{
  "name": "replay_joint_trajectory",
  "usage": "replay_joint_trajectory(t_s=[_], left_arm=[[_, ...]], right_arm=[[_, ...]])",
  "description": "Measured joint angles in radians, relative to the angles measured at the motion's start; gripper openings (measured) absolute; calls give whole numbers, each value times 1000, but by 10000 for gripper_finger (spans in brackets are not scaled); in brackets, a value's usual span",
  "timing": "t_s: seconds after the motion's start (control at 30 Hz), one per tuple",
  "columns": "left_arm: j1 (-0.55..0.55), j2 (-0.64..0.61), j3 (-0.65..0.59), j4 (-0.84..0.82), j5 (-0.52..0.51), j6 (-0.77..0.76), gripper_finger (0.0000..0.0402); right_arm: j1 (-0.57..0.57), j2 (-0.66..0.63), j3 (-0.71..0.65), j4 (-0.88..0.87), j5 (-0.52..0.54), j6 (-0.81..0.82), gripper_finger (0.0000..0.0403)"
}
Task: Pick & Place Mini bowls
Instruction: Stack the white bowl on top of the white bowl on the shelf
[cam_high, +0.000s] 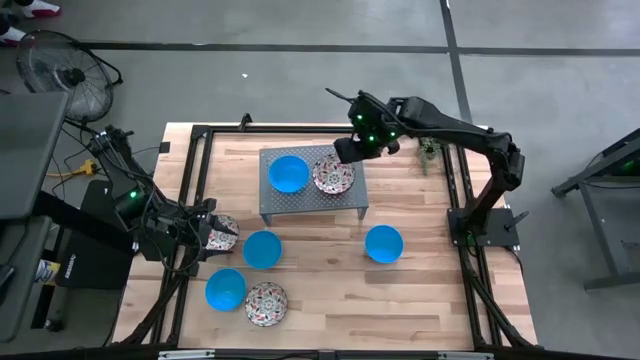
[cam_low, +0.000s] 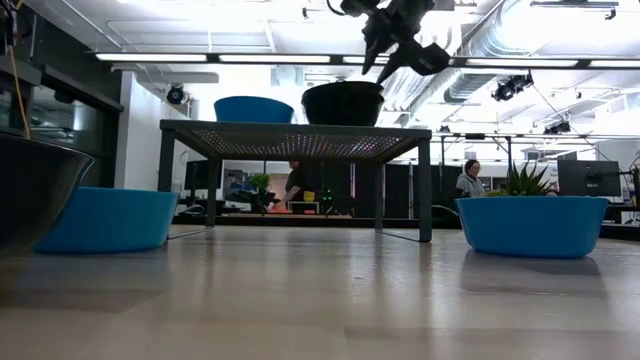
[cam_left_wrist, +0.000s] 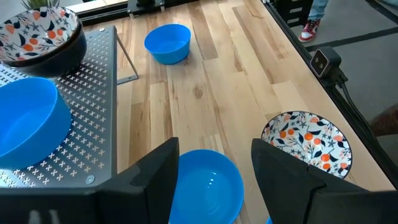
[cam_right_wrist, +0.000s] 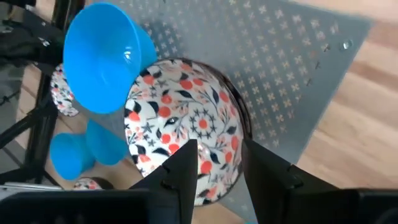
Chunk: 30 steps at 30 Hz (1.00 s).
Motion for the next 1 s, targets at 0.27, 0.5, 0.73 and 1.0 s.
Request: replay_joint_trajectory(t_s=[0.27,0.5,0.73,1.0], left_arm=[[0,0,0,0,0,0,197],[0,0,0,0,-1,0,197],[0,0,0,-1,-24,1,197],[0,0,0,-1,-47,1,197]], right_arm=[[59,-4,0,-7,84,-209,17],[130,-60,-2,-14,274,-323,2],[172,-100,-3,81,398,-424,1],[194,-142,-160,271,396,-452,0]])
